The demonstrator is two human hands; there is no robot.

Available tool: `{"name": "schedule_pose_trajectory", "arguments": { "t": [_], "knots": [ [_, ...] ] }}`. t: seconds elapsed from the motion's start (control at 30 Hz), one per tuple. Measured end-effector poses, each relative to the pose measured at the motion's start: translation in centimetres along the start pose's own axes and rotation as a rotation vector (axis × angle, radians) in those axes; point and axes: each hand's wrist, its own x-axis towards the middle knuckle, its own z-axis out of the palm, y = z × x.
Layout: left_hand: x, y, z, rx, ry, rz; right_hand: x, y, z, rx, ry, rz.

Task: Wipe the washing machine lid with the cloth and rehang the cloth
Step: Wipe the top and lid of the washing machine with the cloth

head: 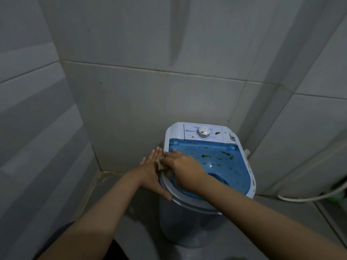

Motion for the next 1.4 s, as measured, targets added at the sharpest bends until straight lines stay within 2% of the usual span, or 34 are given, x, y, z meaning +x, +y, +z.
{"name": "schedule_pose_trajectory", "arguments": {
  "t": [0.2, 0.53, 0.97, 1.1, 1.17, 1.23, 1.4],
  "knots": [
    [-0.3, 0.4, -0.3, 0.01, -0.013, 0.004, -3.2, -0.9, -0.7, 0.039, -0.029, -0.026],
    [-1.0, 1.2, -0.7, 0.066, 0.035, -0.014, -7.7, 1.1, 0.3, 0.082, 0.029, -0.124],
    [-2.2, 4.5, 0.0, 0.047, 0.079, 0.067, -12.6, 4.8, -2.8, -0.048, -0.182, -0.113],
    [-1.8, 5.5, 0.4, 0.06, 0.095, 0.065, -13.7, 6.2, -4.6, -0.039, -0.267, -0.014],
    [-1.7, 5.5, 0.5, 0.068, 0.101, 0.055, -13.6, 7.6, -5.7, 0.081, -0.206, 0.086],
    [-1.6, 5.5, 0.6, 0.077, 0.107, 0.05, -13.0, 9.6, -6.6, 0.185, -0.058, 0.189],
    [-1.5, 5.5, 0.5, 0.071, 0.102, 0.056, -8.8, 15.8, -6.9, 0.13, 0.303, 0.436]
  ]
}}
